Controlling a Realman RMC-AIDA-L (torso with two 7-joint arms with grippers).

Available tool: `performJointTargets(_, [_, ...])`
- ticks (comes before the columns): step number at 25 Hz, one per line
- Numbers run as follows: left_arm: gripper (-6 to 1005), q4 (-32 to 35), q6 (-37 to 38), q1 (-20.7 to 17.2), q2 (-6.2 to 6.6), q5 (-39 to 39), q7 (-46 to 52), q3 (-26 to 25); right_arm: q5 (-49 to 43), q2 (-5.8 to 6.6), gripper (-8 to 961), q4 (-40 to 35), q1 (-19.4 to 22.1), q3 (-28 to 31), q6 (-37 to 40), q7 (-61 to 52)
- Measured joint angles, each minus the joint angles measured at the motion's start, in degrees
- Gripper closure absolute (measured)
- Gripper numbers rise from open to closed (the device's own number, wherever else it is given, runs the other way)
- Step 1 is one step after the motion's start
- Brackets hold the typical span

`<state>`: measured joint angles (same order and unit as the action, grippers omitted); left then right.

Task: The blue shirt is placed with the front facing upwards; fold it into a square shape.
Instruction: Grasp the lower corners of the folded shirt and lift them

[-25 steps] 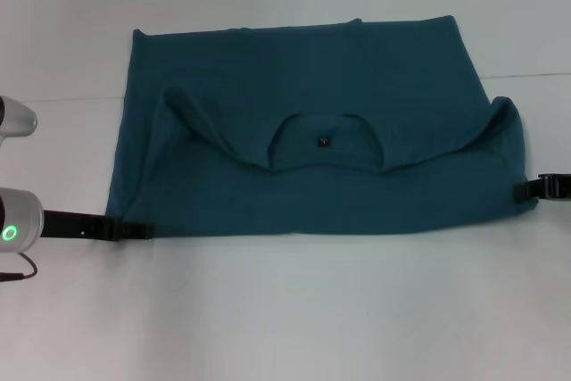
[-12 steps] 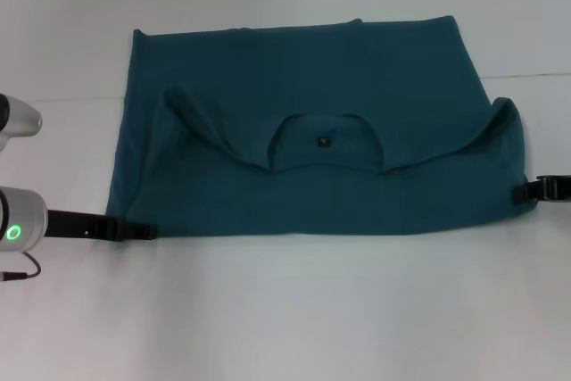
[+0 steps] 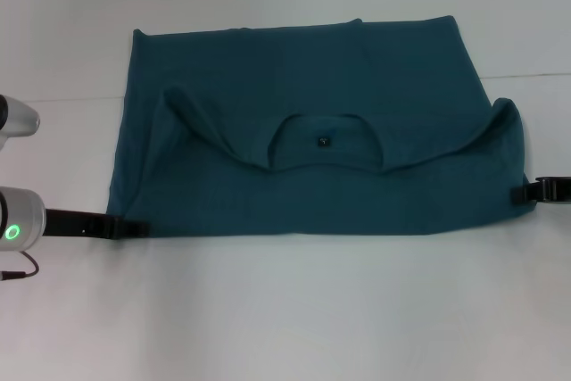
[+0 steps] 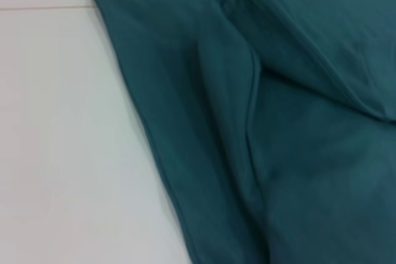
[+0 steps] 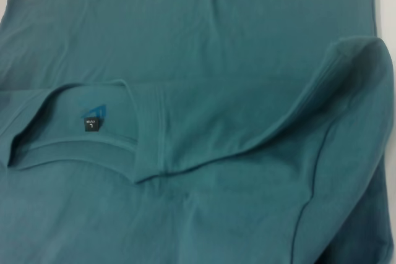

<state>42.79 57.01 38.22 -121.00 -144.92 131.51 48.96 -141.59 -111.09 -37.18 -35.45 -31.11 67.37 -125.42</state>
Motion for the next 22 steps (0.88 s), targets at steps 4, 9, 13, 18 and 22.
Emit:
performJointTargets(4, [156, 0.0, 0.2, 0.0, 0.12, 0.0, -0.1, 0.0, 0.0, 0.0, 889, 0.0, 0.0, 0.0, 0.0, 0.0])
performJointTargets(9, [426, -0.5, 0.5, 0.3, 0.16, -0.3, -0.3, 0.5, 0.0, 0.0, 889, 0.0, 0.1, 0.0, 0.0, 0.0])
performJointTargets(13, [587, -1.3, 0.5, 0.6, 0.24, -0.4, -0.8, 0.5, 0.0, -0.01, 889, 0.0, 0.2, 0.0, 0.1, 0.0])
performJointTargets(18, [793, -1.3, 0.3, 0.6, 0.24, -0.3, -1.0, 0.4, 0.0, 0.0, 888, 0.0, 0.2, 0.0, 0.0, 0.0])
performJointTargets(22, [889, -1.1, 0.1, 0.7, 0.23, 0.0, -1.2, 0.2, 0.0, -0.05, 888, 0.0, 0.3, 0.0, 0.0, 0.0])
